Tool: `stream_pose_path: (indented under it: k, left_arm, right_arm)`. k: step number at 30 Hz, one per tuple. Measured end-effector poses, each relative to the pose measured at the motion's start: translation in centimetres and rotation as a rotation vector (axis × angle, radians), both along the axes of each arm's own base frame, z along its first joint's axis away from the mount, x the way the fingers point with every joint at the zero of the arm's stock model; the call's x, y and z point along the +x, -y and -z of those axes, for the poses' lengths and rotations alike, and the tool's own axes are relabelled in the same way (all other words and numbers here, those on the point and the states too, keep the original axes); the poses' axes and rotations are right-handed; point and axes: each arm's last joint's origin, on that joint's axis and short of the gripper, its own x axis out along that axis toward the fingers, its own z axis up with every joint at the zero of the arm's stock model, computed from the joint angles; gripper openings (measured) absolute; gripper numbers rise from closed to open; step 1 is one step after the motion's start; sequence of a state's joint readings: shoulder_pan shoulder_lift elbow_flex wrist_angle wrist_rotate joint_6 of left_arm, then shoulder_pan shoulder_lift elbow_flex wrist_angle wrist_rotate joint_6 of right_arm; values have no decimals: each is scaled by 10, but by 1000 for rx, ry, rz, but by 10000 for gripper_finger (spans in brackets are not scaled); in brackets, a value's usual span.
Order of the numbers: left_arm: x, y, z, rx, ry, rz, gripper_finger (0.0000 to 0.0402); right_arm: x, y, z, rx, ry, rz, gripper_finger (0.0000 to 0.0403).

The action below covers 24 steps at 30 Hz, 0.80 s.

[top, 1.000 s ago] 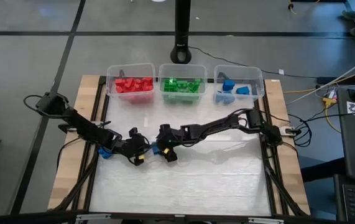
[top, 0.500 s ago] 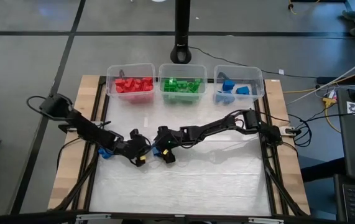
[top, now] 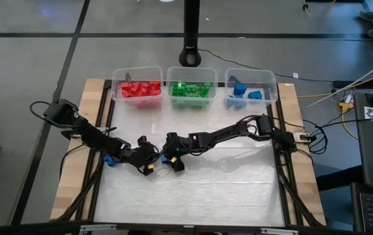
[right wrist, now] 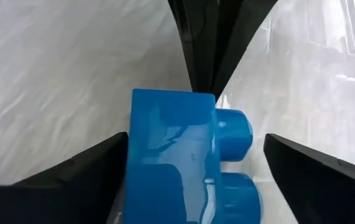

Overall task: Sort blocks
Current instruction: Put the blue game piece into the right transparent bin

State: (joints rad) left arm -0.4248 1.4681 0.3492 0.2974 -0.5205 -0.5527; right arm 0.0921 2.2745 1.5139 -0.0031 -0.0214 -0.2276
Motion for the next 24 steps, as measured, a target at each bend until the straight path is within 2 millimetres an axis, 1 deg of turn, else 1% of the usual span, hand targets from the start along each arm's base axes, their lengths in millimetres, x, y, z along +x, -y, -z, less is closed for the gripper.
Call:
stream_pose_path:
  k: [3,8,16,18,21,24]
  left_arm:
    - [0,0,0,3,-1,2,4]
    - [0,0,0,2,-1,2,4]
    - [0,0,0,2,-1,2,4]
    - [0,0,-1,-2,0,5,4]
    - [-1,1,-4,-12,9,19,4]
    - [-4,3,-10,-14,16,38,4]
  right_arm:
    - [-1,0,1,6,-8,7,349]
    - [-1,0,1,6,-14,8,275]
    - [-1,0,1,-20,-12,-4,272]
    - [-1,0,1,-28,-11,-11,277]
    - [-1,0,-1,-36,-7,-18,285]
    - [-3,1,-4,-44,-12,-26,275]
